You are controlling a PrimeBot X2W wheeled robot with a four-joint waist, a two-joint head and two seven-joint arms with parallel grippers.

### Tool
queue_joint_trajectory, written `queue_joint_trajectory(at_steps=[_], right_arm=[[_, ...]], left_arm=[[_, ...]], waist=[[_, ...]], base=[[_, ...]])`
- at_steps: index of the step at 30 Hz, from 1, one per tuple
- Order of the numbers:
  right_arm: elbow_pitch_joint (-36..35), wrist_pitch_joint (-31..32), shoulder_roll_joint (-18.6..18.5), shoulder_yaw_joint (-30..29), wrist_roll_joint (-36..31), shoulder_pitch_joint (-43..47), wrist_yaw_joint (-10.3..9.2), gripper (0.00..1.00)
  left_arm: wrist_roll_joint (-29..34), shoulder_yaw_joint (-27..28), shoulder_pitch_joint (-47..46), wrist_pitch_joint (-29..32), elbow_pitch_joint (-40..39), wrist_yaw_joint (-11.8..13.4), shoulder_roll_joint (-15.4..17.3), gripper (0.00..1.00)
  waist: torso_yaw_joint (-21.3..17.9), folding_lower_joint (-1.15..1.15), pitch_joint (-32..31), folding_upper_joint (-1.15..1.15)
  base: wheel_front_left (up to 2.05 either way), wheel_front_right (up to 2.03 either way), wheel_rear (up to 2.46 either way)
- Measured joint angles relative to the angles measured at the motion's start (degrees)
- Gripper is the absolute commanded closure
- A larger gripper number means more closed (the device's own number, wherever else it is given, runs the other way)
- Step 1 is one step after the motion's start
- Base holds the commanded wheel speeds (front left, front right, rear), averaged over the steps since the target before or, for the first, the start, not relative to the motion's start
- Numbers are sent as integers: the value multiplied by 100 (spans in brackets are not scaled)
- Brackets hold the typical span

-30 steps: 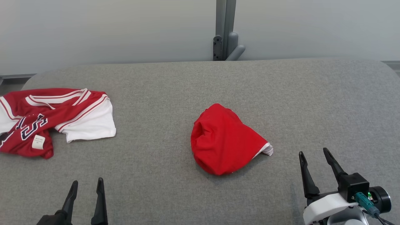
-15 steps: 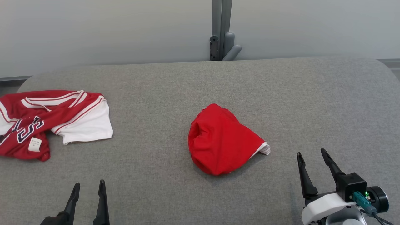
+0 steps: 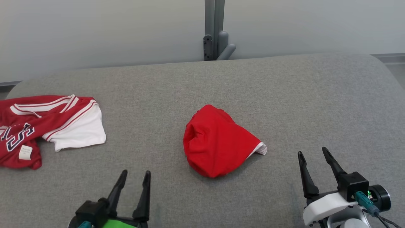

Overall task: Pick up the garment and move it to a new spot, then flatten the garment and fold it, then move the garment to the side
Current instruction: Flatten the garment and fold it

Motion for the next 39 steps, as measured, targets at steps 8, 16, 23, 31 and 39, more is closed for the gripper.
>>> queue_joint_trajectory(at_steps=[8,16,23,31,39], right_arm=[[4,0,2,135,54,-141,0,0],[-35,0,-3,135,188,-310,0,0],[-52,0,-4,100,238,-359,0,0],[-27,0,-5,80,281,-371,0,0],[40,0,-2,74,327,-313,0,0]], left_arm=[[-1241,-1131,-611,280,637,0,48,0],[-2361,-1593,-1154,811,1254,0,-99,0],[-3051,-1901,-1462,936,1223,0,-33,17],[-3389,-2100,-1721,801,799,0,220,100],[-3551,-2162,-1725,1109,-494,76,488,100]], waist=[[-331,0,136,0],[-674,0,506,0],[-971,0,777,0],[-1101,0,859,0],[-1020,0,703,0]], base=[[0,0,0],[0,0,0],[0,0,0],[0,0,0],[0,0,0]])
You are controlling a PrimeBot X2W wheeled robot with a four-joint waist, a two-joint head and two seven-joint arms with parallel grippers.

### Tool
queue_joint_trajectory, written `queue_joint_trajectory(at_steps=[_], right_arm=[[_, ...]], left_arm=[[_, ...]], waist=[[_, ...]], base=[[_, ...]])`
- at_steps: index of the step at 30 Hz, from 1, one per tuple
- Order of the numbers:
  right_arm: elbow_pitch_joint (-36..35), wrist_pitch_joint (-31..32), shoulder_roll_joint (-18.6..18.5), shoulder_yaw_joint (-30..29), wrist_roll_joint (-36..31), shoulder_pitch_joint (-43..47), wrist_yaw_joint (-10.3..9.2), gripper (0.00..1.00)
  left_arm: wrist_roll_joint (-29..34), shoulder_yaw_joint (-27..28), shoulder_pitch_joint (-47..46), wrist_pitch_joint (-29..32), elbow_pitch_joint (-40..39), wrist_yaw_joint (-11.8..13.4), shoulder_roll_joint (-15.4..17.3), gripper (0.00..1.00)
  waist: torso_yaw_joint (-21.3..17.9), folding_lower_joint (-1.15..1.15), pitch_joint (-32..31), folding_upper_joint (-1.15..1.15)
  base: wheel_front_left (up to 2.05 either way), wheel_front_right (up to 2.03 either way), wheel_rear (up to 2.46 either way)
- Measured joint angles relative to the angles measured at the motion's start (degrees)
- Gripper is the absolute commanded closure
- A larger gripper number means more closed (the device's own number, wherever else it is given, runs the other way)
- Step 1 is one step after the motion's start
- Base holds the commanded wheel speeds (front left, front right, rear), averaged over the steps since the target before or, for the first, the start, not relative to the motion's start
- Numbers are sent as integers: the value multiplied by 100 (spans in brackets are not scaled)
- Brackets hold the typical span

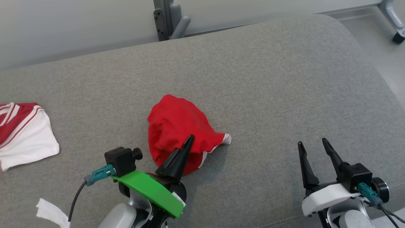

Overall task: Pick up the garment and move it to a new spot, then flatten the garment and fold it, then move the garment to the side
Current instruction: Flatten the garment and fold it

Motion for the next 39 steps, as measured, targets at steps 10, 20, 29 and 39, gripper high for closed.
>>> queue_joint_trajectory(at_steps=[10,20,29,39], right_arm=[[82,0,1,13,67,141,0,0],[83,0,0,142,154,96,0,0],[122,0,-1,280,224,-147,0,0],[123,0,-3,424,265,-281,0,0]], left_arm=[[-110,-207,411,1114,-2557,835,620,100],[-728,221,-8,2317,-3778,1801,1046,100],[-1017,192,-1102,2605,-1293,1768,423,100],[-360,448,-2357,1316,2339,1138,33,100]], waist=[[248,0,-207,0],[231,0,-81,0],[-58,0,229,0],[-627,0,679,0]], base=[[0,0,0],[0,0,0],[0,0,0],[0,0,0]])
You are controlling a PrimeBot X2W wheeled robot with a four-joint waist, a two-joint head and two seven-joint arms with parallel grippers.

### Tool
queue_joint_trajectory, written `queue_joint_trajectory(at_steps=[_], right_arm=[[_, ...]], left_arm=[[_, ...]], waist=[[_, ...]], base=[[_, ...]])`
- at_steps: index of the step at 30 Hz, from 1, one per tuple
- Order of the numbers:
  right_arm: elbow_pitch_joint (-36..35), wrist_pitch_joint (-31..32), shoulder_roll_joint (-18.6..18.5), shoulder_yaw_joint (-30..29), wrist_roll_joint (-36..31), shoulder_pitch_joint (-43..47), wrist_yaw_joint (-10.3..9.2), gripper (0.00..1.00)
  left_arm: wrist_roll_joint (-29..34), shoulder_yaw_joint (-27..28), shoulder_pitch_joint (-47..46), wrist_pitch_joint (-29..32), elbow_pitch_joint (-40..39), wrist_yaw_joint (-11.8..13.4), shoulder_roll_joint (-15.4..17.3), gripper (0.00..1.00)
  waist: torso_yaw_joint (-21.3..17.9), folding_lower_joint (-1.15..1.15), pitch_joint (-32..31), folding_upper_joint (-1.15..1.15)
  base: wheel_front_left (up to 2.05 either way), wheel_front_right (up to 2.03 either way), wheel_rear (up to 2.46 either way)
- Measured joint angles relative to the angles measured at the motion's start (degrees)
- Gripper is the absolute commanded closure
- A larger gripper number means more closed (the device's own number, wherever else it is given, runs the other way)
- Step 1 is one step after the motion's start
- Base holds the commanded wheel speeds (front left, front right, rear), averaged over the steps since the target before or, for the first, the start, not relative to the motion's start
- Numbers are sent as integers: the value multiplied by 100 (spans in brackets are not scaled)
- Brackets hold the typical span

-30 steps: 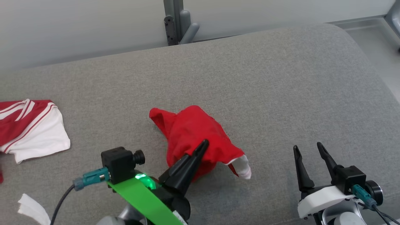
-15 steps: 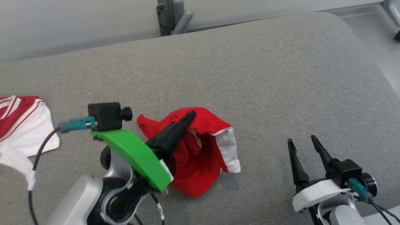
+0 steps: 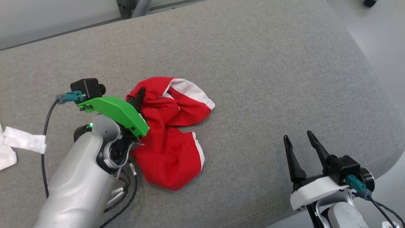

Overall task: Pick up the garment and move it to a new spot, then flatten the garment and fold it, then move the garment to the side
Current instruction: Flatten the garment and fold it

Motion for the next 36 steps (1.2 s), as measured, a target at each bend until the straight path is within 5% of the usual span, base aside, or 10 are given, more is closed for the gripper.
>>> queue_joint_trajectory(at_steps=[4,5,6,7,8,18,24,30,36], right_arm=[[7,0,1,-13,0,21,0,0],[13,0,0,-15,0,21,0,0],[22,0,1,-21,-1,20,0,0],[32,0,1,-14,-1,19,0,0],[37,0,3,-24,-1,17,0,0],[110,0,7,-104,-2,79,0,0],[148,0,2,-180,-1,287,0,0],[143,0,3,-107,24,280,0,0],[91,0,3,-56,83,150,0,0]], left_arm=[[182,-79,-254,-215,745,-203,27,100],[209,-109,-289,-258,913,-249,18,91],[221,-114,-314,-313,1054,-272,-3,76],[235,-109,-337,-388,1195,-292,-19,32],[255,-105,-364,-448,1328,-343,-33,0],[645,-401,-470,-966,1515,-659,-57,0],[1293,-829,-399,-1059,846,-352,259,0],[1699,-1332,-364,-709,70,-93,180,0],[2006,-1689,-351,-311,109,215,193,0]], waist=[[-75,0,157,0],[-75,0,184,0],[-64,0,195,0],[-46,0,200,0],[-24,0,197,0],[198,0,-140,0],[317,0,-446,0],[401,0,-529,0],[272,0,-393,0]], base=[[0,0,0],[0,0,0],[0,0,0],[0,0,0],[0,0,0],[0,0,0],[0,0,0],[0,0,0],[0,0,0]])
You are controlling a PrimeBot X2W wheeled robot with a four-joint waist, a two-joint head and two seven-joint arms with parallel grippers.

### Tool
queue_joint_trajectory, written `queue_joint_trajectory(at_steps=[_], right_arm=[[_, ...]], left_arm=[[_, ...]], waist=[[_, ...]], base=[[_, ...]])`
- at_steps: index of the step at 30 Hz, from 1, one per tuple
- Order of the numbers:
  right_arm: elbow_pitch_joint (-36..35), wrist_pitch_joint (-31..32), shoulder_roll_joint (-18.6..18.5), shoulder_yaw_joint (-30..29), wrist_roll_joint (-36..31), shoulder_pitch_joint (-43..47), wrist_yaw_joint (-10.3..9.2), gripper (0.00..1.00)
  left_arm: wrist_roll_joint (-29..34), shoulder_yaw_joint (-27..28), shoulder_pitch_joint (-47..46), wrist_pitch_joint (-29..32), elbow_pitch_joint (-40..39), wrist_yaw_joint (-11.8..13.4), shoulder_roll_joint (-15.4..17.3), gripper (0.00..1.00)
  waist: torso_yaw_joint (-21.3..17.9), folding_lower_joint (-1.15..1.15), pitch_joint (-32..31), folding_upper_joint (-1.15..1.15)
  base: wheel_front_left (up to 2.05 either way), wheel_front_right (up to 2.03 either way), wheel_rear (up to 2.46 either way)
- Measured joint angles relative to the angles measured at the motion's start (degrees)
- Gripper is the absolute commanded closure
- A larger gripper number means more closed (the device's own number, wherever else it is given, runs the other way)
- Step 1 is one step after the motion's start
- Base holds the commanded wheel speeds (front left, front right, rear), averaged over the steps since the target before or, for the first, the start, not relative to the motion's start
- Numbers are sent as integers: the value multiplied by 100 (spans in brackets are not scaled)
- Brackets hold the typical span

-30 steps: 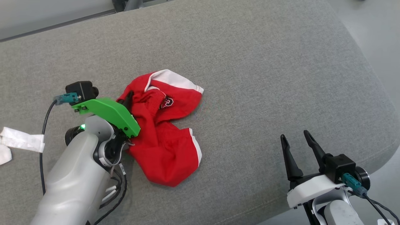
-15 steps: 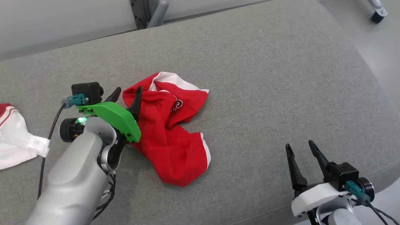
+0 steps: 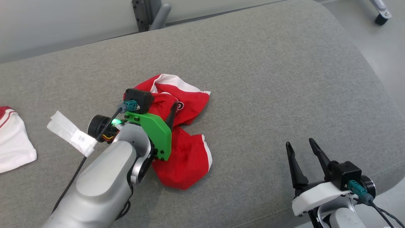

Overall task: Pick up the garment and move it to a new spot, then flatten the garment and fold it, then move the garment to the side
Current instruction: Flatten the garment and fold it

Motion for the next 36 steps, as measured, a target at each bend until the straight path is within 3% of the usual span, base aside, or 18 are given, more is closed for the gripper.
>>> queue_joint_trajectory(at_steps=[10,11,12,13,14,30,36], right_arm=[[40,0,-1,-74,103,9,0,0],[46,0,-1,-63,124,6,0,0],[53,0,-1,-44,131,1,0,0],[58,0,1,-30,138,-14,0,0],[59,0,2,-23,149,-28,0,0],[188,0,2,20,92,22,0,0],[212,0,0,40,46,79,0,0]], left_arm=[[288,-336,-4,358,483,57,222,0],[309,-358,-23,360,516,40,236,31],[323,-367,-42,348,545,24,249,31],[323,-366,-60,320,566,18,254,76],[324,-370,-71,297,577,-19,264,100],[615,10,-650,-1274,-770,-199,459,100],[1250,-446,-795,-1948,-1005,-713,528,100]], waist=[[-203,0,279,0],[-202,0,289,0],[-198,0,292,0],[-194,0,291,0],[-189,0,286,0],[-223,0,-114,0],[-424,0,-242,0]], base=[[0,0,0],[0,0,0],[0,0,0],[0,0,0],[0,0,0],[0,0,0],[0,0,0]])
